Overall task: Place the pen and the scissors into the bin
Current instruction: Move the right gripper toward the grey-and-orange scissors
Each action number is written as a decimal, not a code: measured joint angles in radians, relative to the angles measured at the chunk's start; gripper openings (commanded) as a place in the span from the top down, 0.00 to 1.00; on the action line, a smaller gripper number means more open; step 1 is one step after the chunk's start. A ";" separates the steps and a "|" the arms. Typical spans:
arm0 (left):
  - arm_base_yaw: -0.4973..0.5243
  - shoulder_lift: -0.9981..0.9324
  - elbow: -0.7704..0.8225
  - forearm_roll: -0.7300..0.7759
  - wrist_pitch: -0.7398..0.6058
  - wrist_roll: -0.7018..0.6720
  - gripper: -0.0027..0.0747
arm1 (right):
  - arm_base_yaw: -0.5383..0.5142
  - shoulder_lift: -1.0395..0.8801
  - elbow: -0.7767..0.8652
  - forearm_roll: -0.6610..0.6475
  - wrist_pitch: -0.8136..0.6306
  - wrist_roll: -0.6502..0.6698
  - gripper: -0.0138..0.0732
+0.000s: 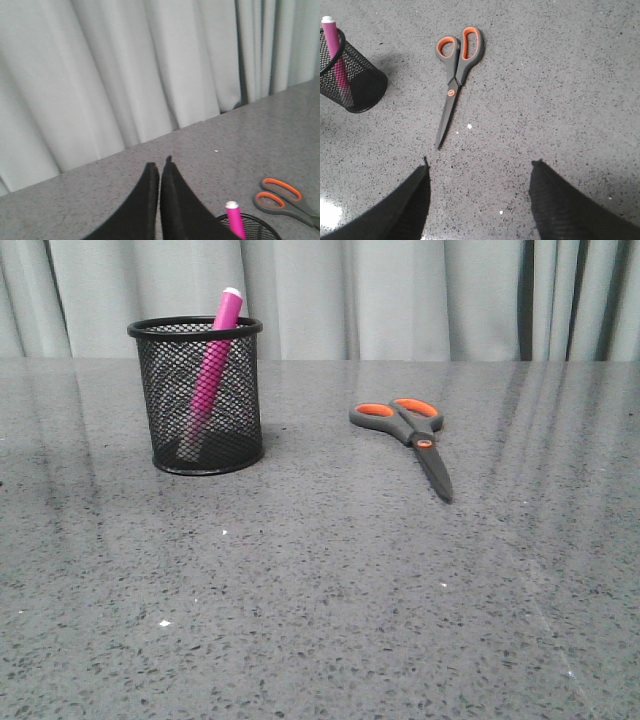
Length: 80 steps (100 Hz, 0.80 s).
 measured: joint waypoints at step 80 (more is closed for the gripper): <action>0.010 -0.293 0.332 -0.040 -0.254 -0.002 0.99 | 0.000 0.122 -0.123 0.129 0.005 -0.080 0.39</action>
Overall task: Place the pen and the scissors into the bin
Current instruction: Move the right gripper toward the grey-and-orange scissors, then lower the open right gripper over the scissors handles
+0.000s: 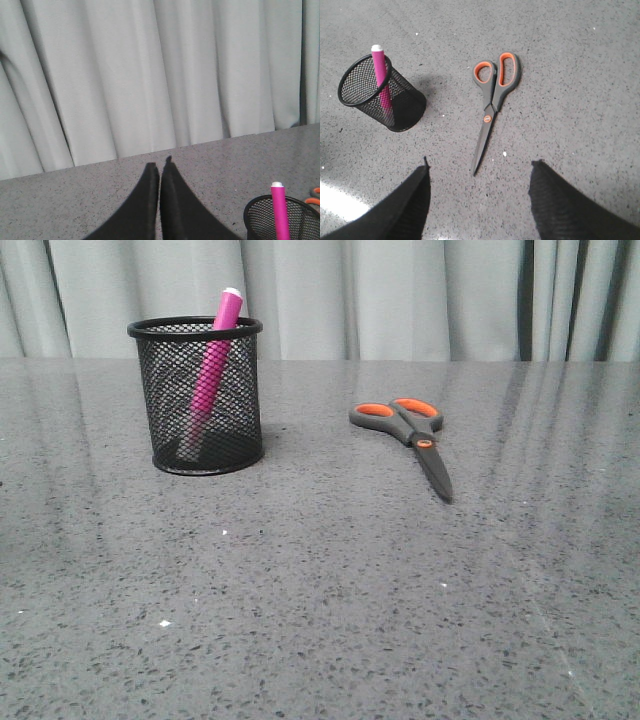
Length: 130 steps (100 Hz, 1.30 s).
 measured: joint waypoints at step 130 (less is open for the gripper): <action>0.000 0.000 0.000 -0.023 -0.004 0.000 0.99 | 0.498 0.552 -0.408 -0.617 0.089 0.422 0.45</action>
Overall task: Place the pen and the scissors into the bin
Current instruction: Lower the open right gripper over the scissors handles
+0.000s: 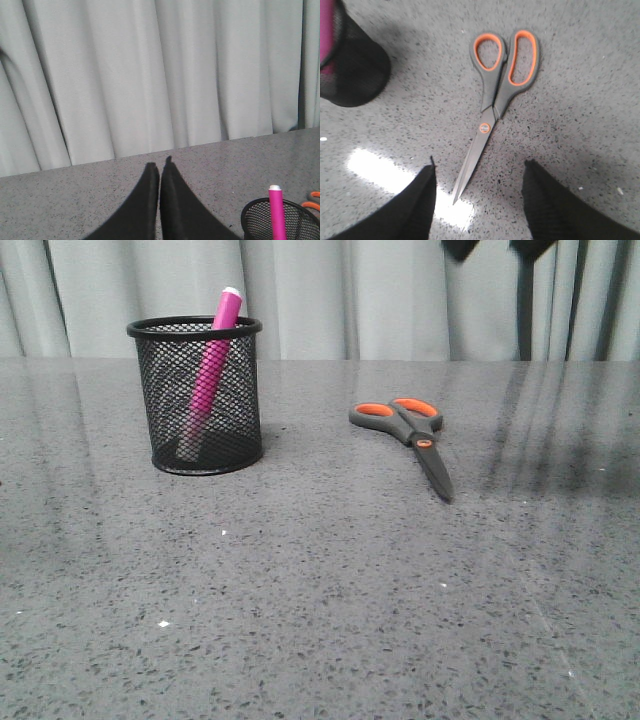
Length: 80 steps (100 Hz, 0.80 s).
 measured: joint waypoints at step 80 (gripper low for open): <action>0.000 0.000 0.000 0.000 -0.002 0.000 0.99 | 0.000 0.290 -0.045 0.016 -0.092 0.052 0.36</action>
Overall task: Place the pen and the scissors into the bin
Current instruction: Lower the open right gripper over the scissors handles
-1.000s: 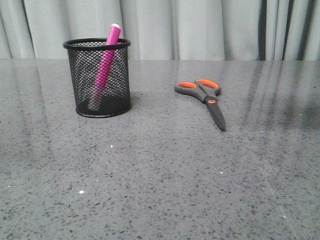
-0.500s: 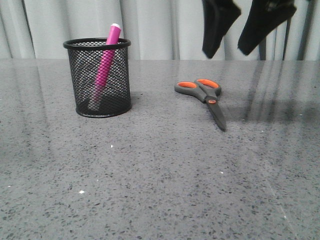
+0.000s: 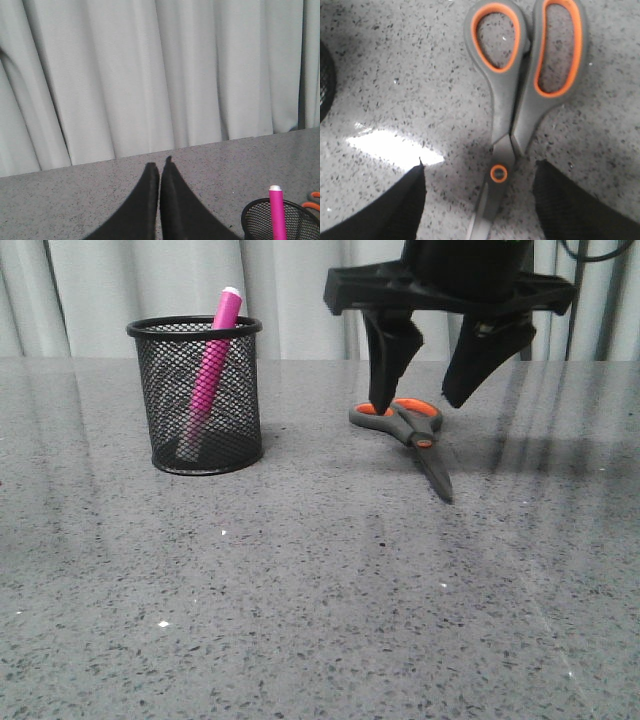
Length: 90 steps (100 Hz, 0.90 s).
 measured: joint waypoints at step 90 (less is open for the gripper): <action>0.000 0.000 0.000 0.000 0.000 0.000 0.99 | -0.012 0.073 -0.039 -0.112 -0.007 0.085 0.36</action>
